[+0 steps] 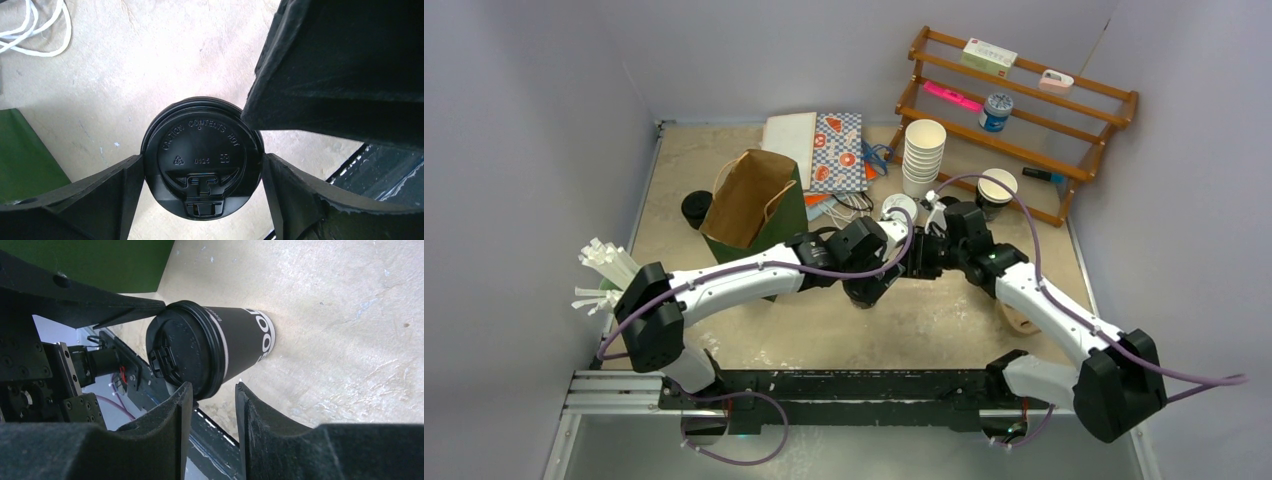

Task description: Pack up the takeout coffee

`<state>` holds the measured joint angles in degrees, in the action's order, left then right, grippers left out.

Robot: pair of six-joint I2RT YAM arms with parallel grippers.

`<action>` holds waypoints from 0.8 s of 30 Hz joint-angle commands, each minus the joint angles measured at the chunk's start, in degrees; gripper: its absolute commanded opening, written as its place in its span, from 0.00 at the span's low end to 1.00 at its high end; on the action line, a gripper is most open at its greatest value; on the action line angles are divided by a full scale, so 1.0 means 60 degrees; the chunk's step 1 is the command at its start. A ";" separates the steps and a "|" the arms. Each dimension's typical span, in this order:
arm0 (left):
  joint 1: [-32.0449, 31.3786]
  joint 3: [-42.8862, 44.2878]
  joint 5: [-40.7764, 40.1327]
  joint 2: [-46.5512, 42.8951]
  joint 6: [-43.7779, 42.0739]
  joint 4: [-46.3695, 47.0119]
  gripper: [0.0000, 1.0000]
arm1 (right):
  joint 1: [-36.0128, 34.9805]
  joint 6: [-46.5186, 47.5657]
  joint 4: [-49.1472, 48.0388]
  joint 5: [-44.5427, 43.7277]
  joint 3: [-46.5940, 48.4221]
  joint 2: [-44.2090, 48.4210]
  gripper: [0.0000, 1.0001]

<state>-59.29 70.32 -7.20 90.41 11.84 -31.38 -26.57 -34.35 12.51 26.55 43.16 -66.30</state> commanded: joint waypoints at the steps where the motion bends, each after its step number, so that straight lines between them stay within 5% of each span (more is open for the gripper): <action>1: 0.0008 0.0363 0.0300 -0.0414 -0.0069 -0.0869 0.91 | -0.0011 0.0144 0.0359 -0.0175 0.0146 0.0370 0.40; 16: 0.0455 0.0611 0.0693 -0.1068 -0.0085 -0.0222 0.95 | -0.0011 0.0201 0.0354 -0.0451 -0.0303 0.0685 0.43; 20: 0.0875 0.0036 0.1048 -0.1933 0.0190 0.0268 0.88 | -0.0011 0.0230 0.0212 -0.0446 -0.0299 0.0688 0.44; 24: 0.1484 -0.1010 0.1661 -0.2732 0.0717 0.0874 0.70 | -0.0011 0.0324 0.0378 -0.0394 0.0032 0.0583 0.42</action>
<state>-53.47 68.99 -1.39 78.89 12.71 -31.33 -26.57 -34.00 14.31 24.58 41.47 -63.57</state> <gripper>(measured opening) 0.778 0.430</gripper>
